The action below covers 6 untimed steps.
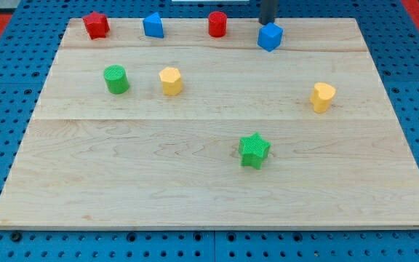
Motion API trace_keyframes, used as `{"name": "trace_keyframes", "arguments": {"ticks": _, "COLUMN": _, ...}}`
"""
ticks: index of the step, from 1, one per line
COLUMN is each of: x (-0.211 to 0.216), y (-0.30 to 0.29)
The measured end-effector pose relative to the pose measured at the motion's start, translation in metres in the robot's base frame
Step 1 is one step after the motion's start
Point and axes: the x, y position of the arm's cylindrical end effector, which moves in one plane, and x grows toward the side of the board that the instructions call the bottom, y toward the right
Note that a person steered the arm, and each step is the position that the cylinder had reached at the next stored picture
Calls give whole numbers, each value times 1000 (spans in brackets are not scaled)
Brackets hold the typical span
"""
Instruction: Move the red circle slightly to the left
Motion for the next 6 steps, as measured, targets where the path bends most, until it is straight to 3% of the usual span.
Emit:
{"name": "trace_keyframes", "arguments": {"ticks": 1, "x": 12, "y": -66}}
{"name": "trace_keyframes", "arguments": {"ticks": 3, "x": 95, "y": 22}}
{"name": "trace_keyframes", "arguments": {"ticks": 5, "x": 30, "y": -79}}
{"name": "trace_keyframes", "arguments": {"ticks": 6, "x": 11, "y": -23}}
